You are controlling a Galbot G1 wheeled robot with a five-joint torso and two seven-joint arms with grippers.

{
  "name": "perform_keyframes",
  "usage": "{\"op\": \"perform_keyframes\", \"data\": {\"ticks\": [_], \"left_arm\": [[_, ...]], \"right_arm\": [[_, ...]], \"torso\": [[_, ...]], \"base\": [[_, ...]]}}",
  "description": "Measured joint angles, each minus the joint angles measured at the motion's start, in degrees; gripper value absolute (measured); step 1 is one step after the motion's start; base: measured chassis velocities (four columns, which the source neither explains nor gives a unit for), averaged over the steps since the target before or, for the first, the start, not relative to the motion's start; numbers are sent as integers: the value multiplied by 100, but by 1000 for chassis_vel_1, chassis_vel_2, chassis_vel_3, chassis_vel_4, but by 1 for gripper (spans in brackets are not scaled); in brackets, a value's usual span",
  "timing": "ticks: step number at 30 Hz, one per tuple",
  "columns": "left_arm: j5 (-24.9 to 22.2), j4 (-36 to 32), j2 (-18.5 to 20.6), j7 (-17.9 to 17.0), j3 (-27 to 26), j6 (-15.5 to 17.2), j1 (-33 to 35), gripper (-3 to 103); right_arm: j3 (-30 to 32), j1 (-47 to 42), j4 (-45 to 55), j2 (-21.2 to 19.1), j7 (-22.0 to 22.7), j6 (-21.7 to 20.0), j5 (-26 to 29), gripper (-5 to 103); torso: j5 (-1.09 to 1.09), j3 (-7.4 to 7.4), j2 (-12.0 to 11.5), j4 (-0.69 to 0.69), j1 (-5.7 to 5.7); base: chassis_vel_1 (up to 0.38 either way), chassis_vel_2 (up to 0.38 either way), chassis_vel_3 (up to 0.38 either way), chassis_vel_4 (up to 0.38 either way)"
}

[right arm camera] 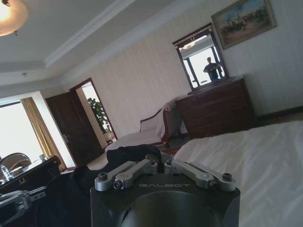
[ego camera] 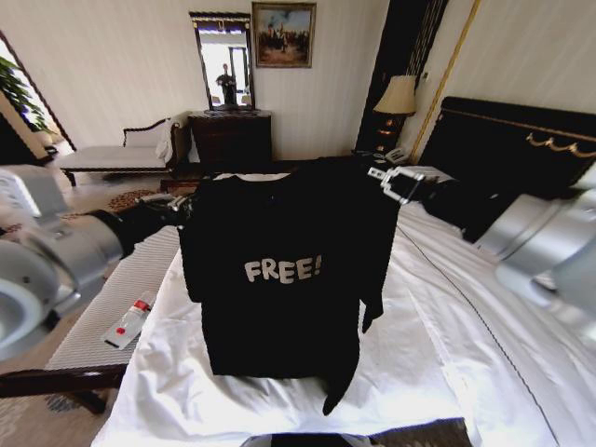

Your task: Fold the clothes on the bed.

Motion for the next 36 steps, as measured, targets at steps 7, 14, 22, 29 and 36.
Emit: {"op": "perform_keyframes", "data": {"ticks": [7,14,22,29,36], "left_arm": [[1795,1020,-927,280,2185,-134,-398,2],[2859,2281,-1845,511,3512,-279,-641,2],[3627,3438,-2710,851,4199,-441,-871,2],[3889,5012,-3519,1094,4848,-614,-1833,2],[4119,6812,-4224,1442,5417,-800,-3129,2]], "right_arm": [[-1433,-15,-1410,1330,-216,-135,-1425,1],[-2256,-129,-2499,1938,-518,-84,-2624,1],[-2689,-90,-3655,2378,-846,88,-3397,1],[-2941,461,-4869,2807,-1046,308,-4015,1],[-3193,1300,-5978,3390,-886,443,-4322,1]], "torso": [[0,1,-1,-1,1],[-2,1,-1,-2,1],[-2,0,-1,-1,0],[0,0,-1,-4,0],[-2,1,-1,-2,1]], "base": [[0,0,0,0],[0,0,0,0],[0,0,0,0],[0,0,0,0],[0,0,0,0]]}}
